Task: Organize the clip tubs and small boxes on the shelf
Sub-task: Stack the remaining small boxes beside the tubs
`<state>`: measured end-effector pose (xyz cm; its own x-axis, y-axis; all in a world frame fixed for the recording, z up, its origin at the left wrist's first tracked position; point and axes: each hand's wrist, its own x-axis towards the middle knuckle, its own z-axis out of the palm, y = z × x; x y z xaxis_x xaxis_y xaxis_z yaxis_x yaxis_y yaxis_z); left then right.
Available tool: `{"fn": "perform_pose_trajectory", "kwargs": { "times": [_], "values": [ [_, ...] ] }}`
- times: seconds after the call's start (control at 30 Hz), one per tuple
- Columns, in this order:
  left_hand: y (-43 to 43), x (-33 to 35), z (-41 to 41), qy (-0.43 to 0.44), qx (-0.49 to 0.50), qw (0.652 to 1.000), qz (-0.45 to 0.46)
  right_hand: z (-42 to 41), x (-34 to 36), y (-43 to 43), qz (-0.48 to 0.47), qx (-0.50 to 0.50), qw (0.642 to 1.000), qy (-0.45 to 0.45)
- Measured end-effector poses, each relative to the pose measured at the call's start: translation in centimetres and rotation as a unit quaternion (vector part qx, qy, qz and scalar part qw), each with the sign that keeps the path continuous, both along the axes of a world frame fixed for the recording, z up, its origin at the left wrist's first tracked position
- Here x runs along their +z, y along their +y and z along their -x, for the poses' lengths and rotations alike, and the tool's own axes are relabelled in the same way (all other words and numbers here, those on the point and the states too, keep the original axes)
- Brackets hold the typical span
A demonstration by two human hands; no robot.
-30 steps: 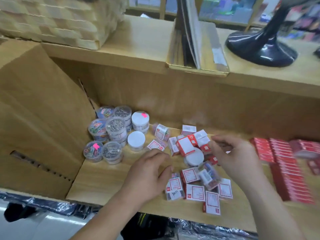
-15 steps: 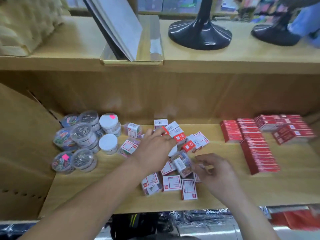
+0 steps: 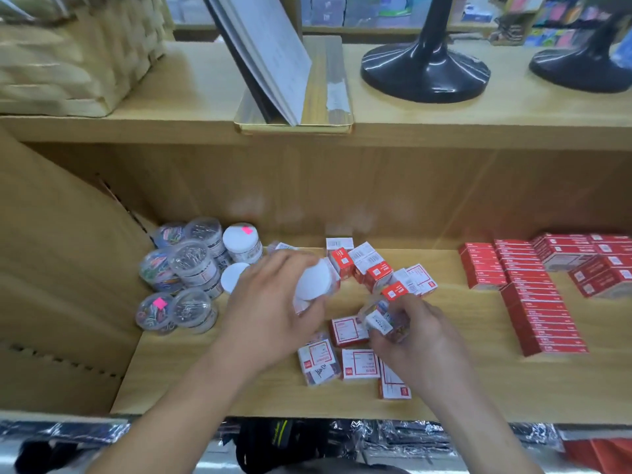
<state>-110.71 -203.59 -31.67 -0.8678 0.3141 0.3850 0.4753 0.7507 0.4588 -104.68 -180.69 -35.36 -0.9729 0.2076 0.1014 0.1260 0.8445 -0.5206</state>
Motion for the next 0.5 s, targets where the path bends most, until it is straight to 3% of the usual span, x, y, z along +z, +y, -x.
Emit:
{"fn": "perform_pose_trajectory", "kwargs": {
  "times": [0.2, 0.5],
  "values": [
    [-8.0, -1.9, 0.8, -0.023, 0.147, 0.978, 0.147, 2.0, 2.6, -4.2, 0.125, 0.053, 0.991, -0.006],
    [-8.6, -2.7, 2.8, 0.063, 0.115, 0.962, 0.239, 3.2, 2.0, -6.9, 0.205, 0.065, 0.976, -0.017]
  ]
}}
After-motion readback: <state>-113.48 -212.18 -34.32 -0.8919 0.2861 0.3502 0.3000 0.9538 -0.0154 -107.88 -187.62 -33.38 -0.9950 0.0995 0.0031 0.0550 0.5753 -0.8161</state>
